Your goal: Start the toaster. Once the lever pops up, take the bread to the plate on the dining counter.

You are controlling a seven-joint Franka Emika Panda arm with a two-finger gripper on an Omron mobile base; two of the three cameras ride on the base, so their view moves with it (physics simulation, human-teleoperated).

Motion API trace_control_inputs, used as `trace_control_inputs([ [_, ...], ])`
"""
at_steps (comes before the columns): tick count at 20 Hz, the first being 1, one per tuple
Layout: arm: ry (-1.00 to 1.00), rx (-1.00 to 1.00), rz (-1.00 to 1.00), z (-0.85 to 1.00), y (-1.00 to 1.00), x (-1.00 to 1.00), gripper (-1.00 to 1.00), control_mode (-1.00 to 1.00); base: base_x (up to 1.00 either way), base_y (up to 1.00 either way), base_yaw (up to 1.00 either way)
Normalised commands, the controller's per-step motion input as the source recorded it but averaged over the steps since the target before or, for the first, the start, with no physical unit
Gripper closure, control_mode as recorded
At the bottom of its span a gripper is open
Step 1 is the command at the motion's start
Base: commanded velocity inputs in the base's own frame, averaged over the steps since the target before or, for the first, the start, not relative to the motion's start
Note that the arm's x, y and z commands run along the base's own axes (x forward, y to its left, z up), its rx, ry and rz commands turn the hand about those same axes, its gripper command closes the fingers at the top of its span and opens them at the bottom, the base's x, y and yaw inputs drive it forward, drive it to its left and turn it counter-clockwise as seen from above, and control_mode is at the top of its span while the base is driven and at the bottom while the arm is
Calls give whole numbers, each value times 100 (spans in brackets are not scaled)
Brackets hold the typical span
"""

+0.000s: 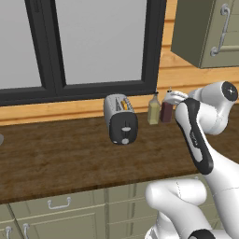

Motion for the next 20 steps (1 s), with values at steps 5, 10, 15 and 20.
trace_control_inputs([
  [5,0,0,0,0,0,0,-100,-100,0,0,0],
  [10,0,0,0,0,0,0,-100,-100,0,0,0],
  [15,0,0,0,0,0,0,-100,-100,0,0,0],
  [20,0,0,0,0,0,0,-100,-100,0,0,0],
])
